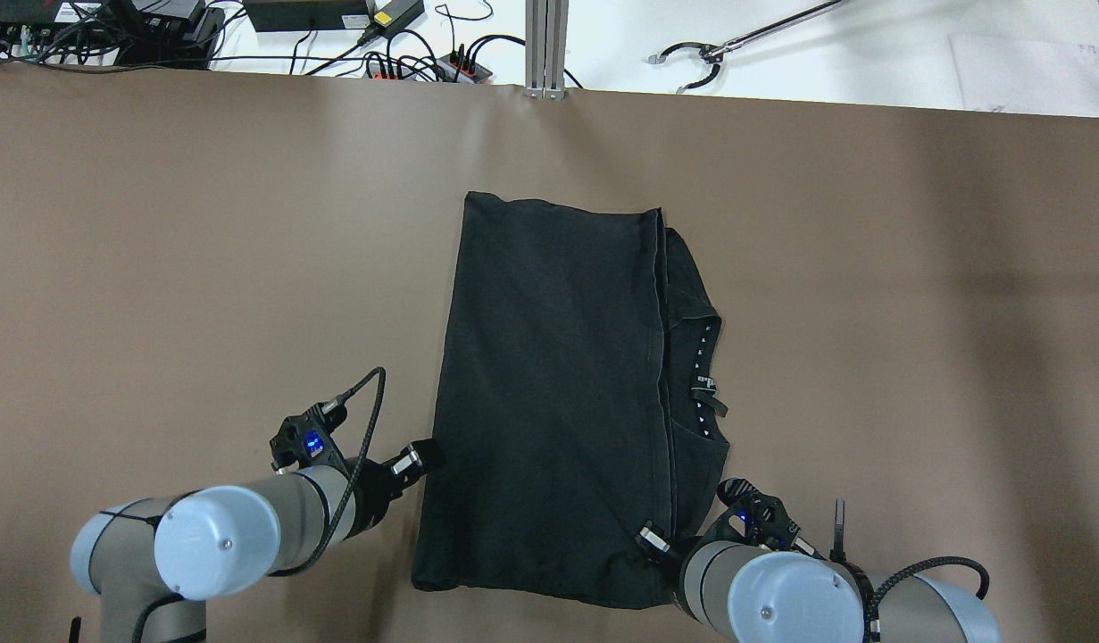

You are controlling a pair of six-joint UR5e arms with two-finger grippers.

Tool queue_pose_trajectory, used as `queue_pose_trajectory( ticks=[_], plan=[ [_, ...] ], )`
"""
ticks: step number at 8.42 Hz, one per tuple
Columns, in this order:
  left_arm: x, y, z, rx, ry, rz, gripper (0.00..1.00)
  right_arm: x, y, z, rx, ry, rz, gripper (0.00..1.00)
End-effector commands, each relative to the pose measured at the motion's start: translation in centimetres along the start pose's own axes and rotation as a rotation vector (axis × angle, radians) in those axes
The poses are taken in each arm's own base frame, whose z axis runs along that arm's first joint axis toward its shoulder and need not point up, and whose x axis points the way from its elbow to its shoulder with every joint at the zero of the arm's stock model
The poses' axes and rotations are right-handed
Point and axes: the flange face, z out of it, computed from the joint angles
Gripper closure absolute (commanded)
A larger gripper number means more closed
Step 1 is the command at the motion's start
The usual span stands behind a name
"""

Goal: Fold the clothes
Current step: 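Release the far corner and move the left gripper to the near corner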

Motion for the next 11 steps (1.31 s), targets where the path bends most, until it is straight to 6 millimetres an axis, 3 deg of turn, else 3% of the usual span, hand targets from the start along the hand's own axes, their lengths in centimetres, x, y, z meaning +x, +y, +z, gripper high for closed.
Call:
queue_pose_trajectory(
  ticks=[1,4,11],
  plan=[
    [-3.4,5.3,0.5,-0.027,-0.029,-0.022,0.3,-0.1,0.0,-0.1,-0.002,-0.002,0.001,1.0],
    [-5.1,7.3,0.4,-0.021,-0.037,-0.014,0.34,-0.1,0.0,0.0,-0.001,0.0,0.001,1.0],
    [-5.5,8.9,0.1,-0.05,-0.042,-0.024,0.67,-0.1,0.1,0.0,-0.001,-0.001,0.001,1.0]
  ],
)
